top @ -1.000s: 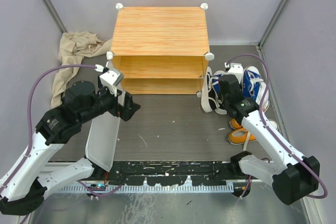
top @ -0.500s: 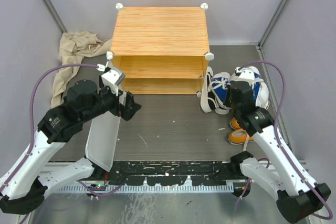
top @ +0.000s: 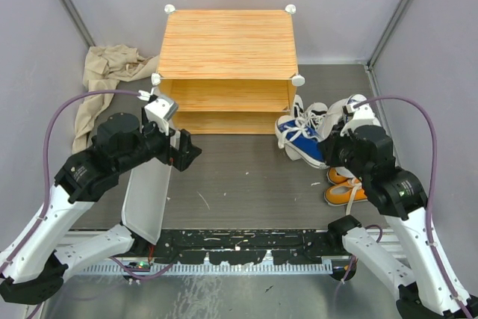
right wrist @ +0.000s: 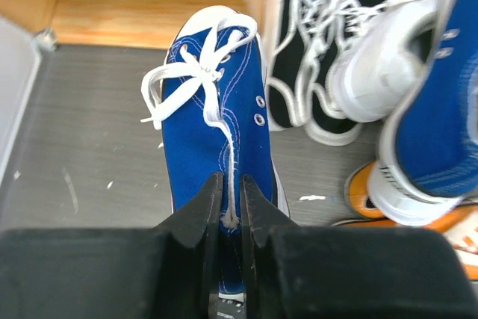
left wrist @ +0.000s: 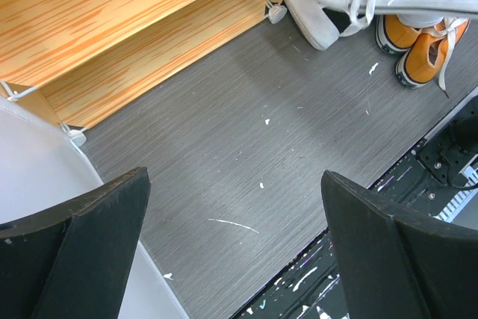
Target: Place and organize the shoes in the shoe cabinet
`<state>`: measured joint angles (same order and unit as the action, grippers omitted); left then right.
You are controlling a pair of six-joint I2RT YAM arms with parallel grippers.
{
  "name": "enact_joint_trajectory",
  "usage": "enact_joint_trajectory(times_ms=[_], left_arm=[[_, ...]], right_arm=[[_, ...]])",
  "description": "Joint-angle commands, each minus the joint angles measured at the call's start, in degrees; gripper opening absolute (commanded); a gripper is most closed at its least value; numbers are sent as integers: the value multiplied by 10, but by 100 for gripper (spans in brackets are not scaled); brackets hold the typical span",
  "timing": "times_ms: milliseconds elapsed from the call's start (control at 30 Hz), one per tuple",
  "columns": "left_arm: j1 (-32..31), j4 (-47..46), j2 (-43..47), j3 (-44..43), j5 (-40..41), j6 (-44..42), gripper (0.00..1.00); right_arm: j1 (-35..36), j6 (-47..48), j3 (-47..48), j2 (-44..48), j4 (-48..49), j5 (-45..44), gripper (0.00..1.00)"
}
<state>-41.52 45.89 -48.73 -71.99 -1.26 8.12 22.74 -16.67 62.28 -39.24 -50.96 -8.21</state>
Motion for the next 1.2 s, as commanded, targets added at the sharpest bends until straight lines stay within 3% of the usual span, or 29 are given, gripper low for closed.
enact_joint_trajectory(times_ms=[0,133,300,367,533,600,800,1167], left_arm=[[-1,-31,6,-23,4,11,98],[-1,-27,8,-27,-2,9,98],[-1,-16,5,-59,-25,-2,98],[-1,-15,4,-80,-33,-6,98],[-1,-15,5,-111,-45,-15,98],[-1,-14,7,-115,-49,-17,98],[-1,-10,21,-110,-58,-17,98],[-1,2,49,-100,-41,-29,98]], right_arm=[[2,17,30,-11,54,148,1],[3,9,27,-28,100,209,1],[28,-2,26,-67,160,220,1],[75,-14,29,-89,189,188,1],[278,-9,66,-168,257,-12,1],[320,-6,86,-201,283,-36,1],[339,-1,105,-263,358,-84,1],[340,-2,46,-310,602,-128,1]])
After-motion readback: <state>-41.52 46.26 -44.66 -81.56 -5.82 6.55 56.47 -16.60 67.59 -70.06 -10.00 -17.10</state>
